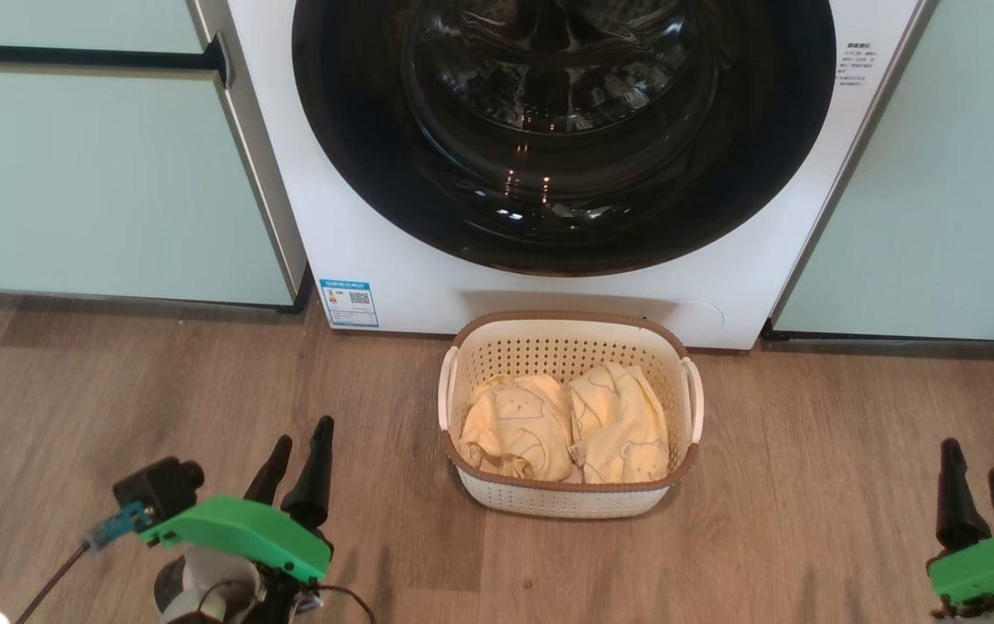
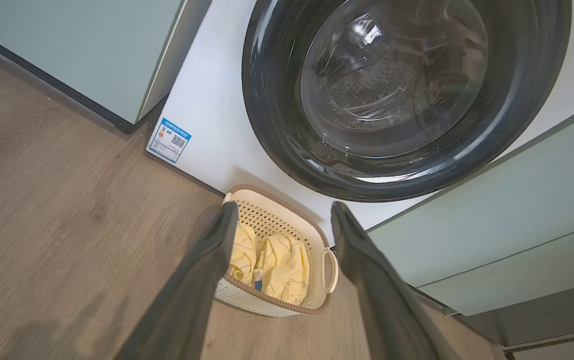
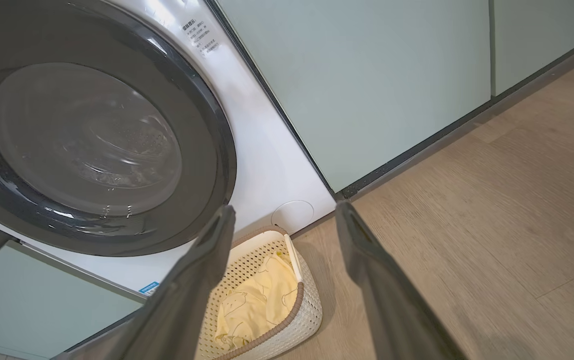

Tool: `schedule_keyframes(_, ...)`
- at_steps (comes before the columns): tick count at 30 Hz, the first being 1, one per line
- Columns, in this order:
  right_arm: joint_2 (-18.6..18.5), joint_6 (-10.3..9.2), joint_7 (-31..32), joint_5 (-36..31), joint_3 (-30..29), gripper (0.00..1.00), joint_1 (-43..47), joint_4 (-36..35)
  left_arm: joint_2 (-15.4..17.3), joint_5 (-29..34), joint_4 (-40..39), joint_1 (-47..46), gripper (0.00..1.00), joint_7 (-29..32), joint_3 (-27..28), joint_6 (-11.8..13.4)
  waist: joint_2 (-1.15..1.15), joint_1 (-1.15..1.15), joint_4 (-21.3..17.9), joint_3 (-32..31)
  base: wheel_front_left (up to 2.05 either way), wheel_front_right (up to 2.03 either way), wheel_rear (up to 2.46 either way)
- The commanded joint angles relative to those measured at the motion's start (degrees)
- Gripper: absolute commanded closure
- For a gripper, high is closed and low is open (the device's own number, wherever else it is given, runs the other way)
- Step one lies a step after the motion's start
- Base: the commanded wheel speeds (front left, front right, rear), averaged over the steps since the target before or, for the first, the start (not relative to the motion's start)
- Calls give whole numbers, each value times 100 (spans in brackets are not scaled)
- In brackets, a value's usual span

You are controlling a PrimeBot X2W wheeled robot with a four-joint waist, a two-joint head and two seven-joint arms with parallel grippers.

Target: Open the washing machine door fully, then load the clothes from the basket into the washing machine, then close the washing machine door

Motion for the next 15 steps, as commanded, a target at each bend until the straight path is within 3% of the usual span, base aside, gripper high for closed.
schedule_keyframes(1,-112,-9,-90,-186,77,0,-382,-207,109,183,-208,-360,0,-76,77,-8,0,0,-2,1,0,0,0)
schedule_keyframes(15,-117,-11,-326,-1182,276,0,-467,-201,116,1217,-213,-443,0,-312,-34,-3,0,0,-6,9,0,0,0)
